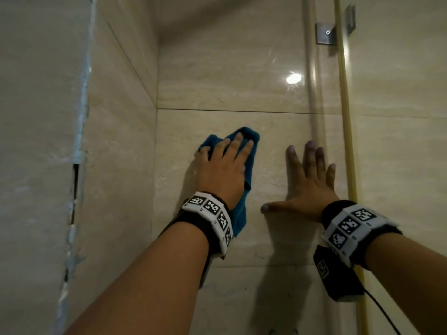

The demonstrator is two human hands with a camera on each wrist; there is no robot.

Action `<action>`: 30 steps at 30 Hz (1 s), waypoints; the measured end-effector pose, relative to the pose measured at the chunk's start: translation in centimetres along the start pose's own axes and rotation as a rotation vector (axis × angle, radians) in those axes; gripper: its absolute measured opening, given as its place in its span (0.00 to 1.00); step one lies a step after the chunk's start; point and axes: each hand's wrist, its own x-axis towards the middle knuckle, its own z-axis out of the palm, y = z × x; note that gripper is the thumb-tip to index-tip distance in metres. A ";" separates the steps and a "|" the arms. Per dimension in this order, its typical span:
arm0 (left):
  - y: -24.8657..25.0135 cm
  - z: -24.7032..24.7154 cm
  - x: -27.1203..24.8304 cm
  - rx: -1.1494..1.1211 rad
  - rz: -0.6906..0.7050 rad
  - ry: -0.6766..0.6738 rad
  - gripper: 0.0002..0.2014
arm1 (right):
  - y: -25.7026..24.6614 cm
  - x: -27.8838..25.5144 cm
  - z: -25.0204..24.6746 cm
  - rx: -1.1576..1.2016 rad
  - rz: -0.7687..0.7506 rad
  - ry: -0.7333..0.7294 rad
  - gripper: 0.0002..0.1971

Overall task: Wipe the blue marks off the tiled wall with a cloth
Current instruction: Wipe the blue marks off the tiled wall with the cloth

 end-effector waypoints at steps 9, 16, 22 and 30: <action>0.4 -0.1 -0.4 0.012 -0.026 -0.059 0.31 | -0.4 -0.3 -0.2 0.004 -0.004 -0.011 0.71; -1.0 0.3 -1.4 -0.036 -0.126 0.010 0.27 | -0.4 -0.5 -0.3 0.004 -0.007 -0.024 0.73; -0.3 0.2 -1.4 -0.061 -0.178 0.001 0.26 | -0.6 -0.3 -0.2 -0.018 0.013 -0.029 0.75; -1.1 0.6 -2.7 0.067 -0.011 -0.033 0.27 | -0.5 -0.3 -0.1 -0.015 0.007 -0.028 0.76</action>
